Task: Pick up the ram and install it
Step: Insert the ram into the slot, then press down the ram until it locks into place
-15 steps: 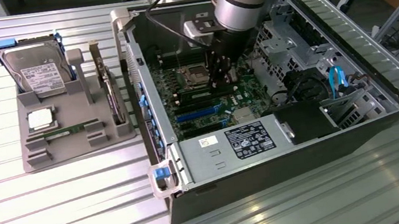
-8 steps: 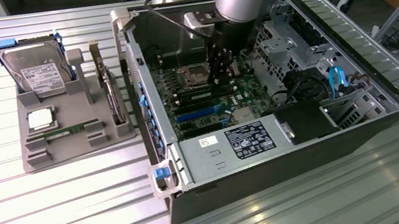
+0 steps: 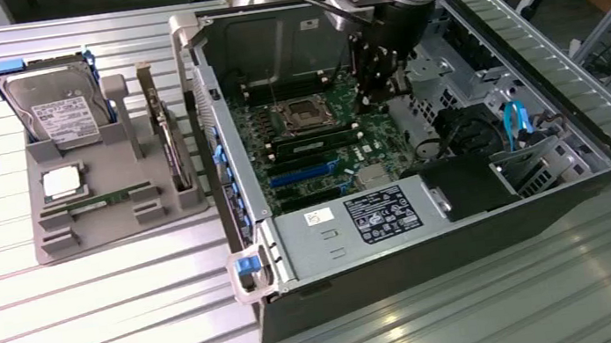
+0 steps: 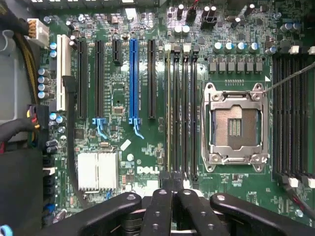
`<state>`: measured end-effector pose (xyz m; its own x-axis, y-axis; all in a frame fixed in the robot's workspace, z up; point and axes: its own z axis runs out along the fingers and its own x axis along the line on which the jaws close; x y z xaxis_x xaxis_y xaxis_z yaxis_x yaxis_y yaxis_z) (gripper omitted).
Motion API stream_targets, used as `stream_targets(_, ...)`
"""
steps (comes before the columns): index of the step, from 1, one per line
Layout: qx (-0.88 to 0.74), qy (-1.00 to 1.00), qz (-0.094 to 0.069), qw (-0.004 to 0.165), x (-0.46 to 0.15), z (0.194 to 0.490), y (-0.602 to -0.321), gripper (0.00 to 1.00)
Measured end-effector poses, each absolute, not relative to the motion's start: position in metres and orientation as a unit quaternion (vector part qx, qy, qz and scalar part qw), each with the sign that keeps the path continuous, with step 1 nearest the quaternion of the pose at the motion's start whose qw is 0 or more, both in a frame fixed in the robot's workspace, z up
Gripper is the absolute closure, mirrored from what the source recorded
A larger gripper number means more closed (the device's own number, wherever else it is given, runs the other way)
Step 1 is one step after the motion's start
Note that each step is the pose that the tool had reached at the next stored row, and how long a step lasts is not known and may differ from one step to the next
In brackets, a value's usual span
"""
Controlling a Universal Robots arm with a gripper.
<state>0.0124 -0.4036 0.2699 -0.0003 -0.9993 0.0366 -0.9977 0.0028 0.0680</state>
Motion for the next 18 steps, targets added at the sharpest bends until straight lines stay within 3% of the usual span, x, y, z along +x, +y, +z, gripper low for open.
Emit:
stream_targets(6,0.706,-0.707,-0.012,0.038,0.031,0.273,-0.404,0.9)
stream_targets(13,0.706,-0.707,-0.012,0.038,0.015,0.23,-0.404,0.9)
stream_targets(15,0.706,-0.707,-0.007,0.034,0.013,0.236,-0.404,0.9)
stream_targets(18,0.706,-0.707,0.001,0.027,-0.03,0.236,-0.404,0.9)
